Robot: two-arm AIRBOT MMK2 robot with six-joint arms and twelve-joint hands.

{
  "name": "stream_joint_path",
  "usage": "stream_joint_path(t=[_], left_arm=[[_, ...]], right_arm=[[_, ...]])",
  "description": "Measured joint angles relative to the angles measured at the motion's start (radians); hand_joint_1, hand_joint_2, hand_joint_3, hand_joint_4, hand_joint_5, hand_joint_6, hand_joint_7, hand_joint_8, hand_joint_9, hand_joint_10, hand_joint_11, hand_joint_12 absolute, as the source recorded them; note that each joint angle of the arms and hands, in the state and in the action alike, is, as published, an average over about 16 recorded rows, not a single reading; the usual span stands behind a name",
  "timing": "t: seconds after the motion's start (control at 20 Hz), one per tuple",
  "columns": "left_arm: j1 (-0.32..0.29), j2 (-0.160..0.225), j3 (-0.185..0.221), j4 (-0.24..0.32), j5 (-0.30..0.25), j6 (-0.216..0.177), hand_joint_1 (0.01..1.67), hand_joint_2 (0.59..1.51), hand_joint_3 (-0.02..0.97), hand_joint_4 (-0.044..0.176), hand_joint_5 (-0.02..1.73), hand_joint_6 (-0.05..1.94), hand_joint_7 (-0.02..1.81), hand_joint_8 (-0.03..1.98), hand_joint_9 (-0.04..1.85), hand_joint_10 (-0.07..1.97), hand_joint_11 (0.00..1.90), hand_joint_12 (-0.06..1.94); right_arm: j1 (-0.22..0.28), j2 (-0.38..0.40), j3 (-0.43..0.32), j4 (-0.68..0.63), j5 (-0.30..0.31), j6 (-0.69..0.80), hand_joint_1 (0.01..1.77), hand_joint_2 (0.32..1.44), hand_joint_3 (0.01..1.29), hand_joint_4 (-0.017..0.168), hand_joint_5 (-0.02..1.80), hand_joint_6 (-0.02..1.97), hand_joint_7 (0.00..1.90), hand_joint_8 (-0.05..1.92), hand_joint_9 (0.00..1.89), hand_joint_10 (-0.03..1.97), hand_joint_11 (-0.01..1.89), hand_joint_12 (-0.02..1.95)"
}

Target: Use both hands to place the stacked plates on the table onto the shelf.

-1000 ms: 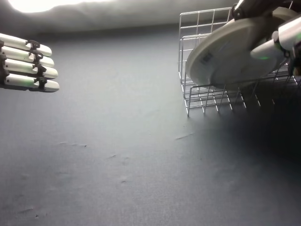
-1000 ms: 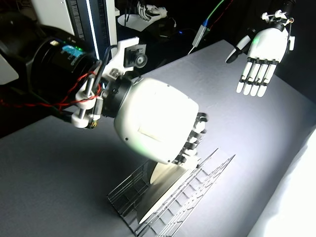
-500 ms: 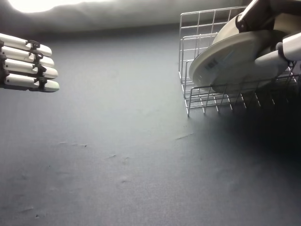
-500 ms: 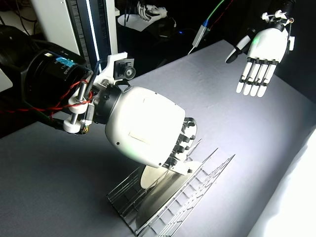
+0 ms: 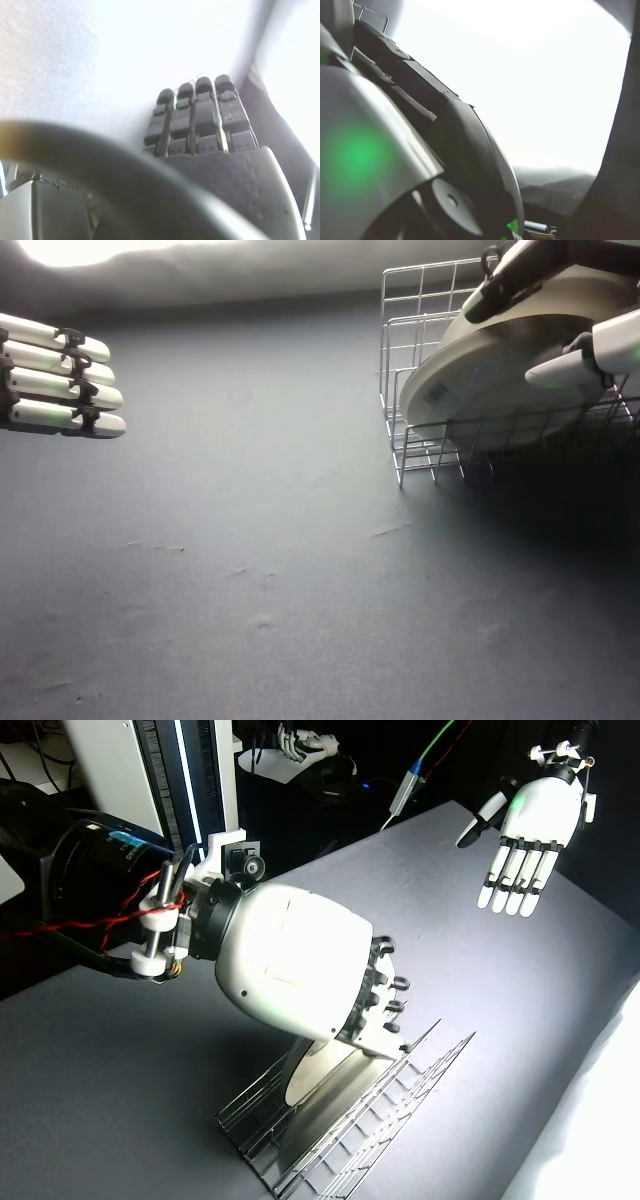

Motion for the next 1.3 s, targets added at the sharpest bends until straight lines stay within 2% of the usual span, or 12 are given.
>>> stream_joint_path(t=[0.2,0.45,0.8,1.0,1.3], left_arm=[[0.000,0.000,-0.002,0.000,-0.003,-0.003,0.01,1.037,0.018,-0.002,0.02,0.01,0.01,0.00,0.02,0.01,0.01,0.01],[0.003,-0.001,0.002,0.000,-0.009,-0.007,0.01,1.037,0.018,-0.002,0.02,0.01,0.01,0.00,0.02,0.01,0.01,0.01],[0.013,-0.010,0.025,-0.001,-0.013,-0.011,0.01,1.047,0.018,-0.002,0.04,0.01,0.04,0.00,0.03,0.01,0.02,0.02],[0.019,-0.016,0.042,-0.004,-0.015,-0.011,0.05,1.091,0.016,-0.002,0.14,0.14,0.14,0.12,0.12,0.19,0.09,0.30],[0.025,-0.022,0.056,-0.006,-0.014,-0.012,0.08,1.123,0.015,-0.002,0.21,0.23,0.22,0.20,0.19,0.30,0.13,0.49]], right_arm=[[0.008,-0.004,-0.001,-0.111,0.064,-0.015,1.07,1.01,0.01,-0.003,0.68,0.02,0.70,0.01,0.66,0.04,0.17,1.10],[0.017,-0.012,0.000,-0.305,0.176,-0.040,1.01,1.01,0.01,0.001,0.53,0.02,0.54,0.01,0.51,0.02,0.07,0.99],[0.006,-0.023,0.014,-0.572,0.376,-0.092,0.90,0.99,0.01,0.004,0.37,0.02,0.37,0.01,0.36,0.02,0.02,0.83],[-0.011,-0.025,0.026,-0.655,0.479,-0.126,0.83,1.00,0.01,0.005,0.41,0.07,0.41,0.09,0.40,0.13,0.09,0.93],[-0.032,-0.025,0.039,-0.697,0.560,-0.157,0.76,1.01,0.01,0.004,0.44,0.10,0.46,0.14,0.44,0.20,0.14,1.01]])
